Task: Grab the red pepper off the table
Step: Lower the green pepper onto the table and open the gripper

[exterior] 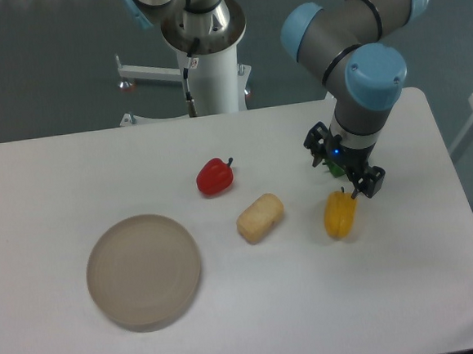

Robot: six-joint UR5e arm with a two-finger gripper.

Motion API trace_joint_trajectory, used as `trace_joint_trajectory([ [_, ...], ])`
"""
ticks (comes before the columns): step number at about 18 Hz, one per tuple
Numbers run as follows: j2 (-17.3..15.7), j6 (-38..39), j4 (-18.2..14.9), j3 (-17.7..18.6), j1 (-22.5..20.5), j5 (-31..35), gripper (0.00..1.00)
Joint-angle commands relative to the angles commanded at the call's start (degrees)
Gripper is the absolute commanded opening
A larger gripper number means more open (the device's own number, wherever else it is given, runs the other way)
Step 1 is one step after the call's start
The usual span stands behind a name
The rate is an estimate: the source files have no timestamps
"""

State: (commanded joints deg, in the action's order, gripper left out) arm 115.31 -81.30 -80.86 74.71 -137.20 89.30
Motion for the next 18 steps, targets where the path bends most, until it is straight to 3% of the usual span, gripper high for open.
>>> trace_joint_trajectory([
  [9,-1.0,0.0,-0.3,0.9,-0.1,-0.3,1.0],
  [14,-3.3,0.1,0.3,6.0,2.5,-1.2,1.0],
  [18,-7.3,1.1,0.6,12.8,6.5,-1.3,1.0],
])
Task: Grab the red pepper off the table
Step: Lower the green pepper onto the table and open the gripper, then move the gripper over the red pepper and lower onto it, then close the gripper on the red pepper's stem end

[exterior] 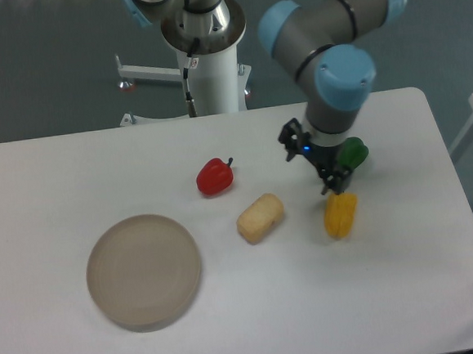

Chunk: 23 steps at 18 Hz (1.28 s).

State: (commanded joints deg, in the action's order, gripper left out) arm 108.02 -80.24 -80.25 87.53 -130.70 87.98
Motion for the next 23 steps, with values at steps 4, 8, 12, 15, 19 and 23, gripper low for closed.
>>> trace_joint_trajectory([
  [4,-1.8,0.1,1.0,4.4,1.7,-0.5,1.0],
  [8,-2.0,0.2,1.5,7.2,3.6,-0.4,1.0],
  [12,-1.9,4.2,4.5,8.5,6.2,-0.4,1.0],
  [15,-1.9,6.2,5.3,9.9,8.1,0.3,1.0],
  [19,-1.7,7.9,6.8,12.4,9.0,0.6,1.0],
  [23,-1.1,7.9,12.5,16.5,9.1,1.1,1.0],
])
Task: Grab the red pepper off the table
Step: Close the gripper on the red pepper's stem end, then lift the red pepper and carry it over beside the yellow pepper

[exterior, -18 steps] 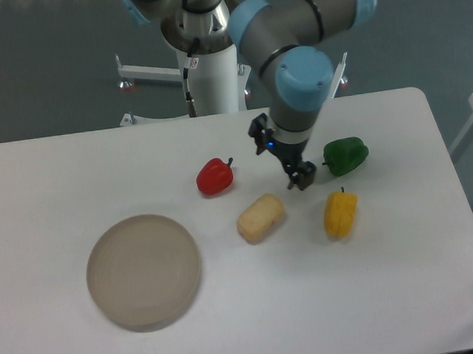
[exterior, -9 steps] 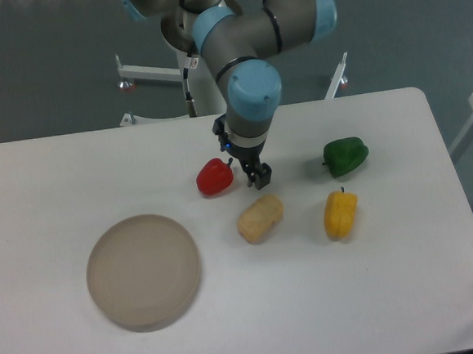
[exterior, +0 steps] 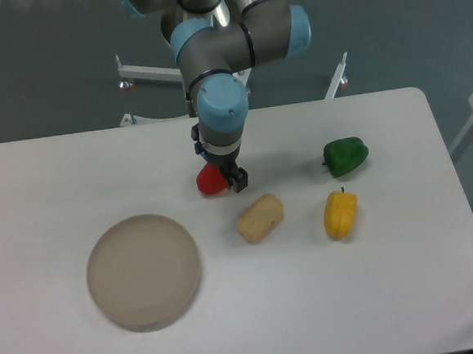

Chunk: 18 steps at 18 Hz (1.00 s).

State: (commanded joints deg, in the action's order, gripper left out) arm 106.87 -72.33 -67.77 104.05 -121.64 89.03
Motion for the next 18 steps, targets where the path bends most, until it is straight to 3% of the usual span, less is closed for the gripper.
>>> trace_joint_trajectory([
  [5,1.1,0.0,0.4,0.8,0.6,1.8,0.97],
  [10,2.2,0.3,0.6,0.0,0.8,2.1,0.64],
  [12,1.9,0.1,1.1,-0.9,0.7,2.0,0.43],
  [15,1.4,-0.4,0.1,-3.1,-0.1,2.0,0.39],
  [18,0.7,-0.7,-3.7,-6.5,-2.4,1.9,0.36],
])
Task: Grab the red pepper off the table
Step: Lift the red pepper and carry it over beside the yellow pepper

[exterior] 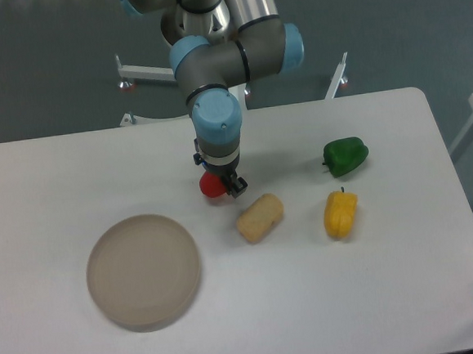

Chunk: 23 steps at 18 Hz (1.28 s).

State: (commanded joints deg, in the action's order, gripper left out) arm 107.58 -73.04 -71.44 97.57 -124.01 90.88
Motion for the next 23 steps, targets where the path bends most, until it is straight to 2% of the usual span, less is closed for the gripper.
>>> trace_joint_trajectory([
  [2,-0.4,-0.1,-4.4,-4.8,-1.8,-0.4,0.36],
  [5,1.7,-0.1,-8.7,-11.1,-4.7,-1.9,0.36],
  [8,4.9,-0.2,-10.7,-18.1,-8.3,-4.5,0.37],
  [9,6.6,-0.4,-11.8,-21.5,-9.8,-5.0,0.37],
  [15,11.8,-1.8,-12.0,-32.0,-11.9,-4.7,0.37],
  [17,12.7,-1.9,-11.9,-32.8,-12.0,-4.3,0.37],
  [23,12.4,-7.4,-11.9,-32.8,-12.6,-2.5,0.37],
])
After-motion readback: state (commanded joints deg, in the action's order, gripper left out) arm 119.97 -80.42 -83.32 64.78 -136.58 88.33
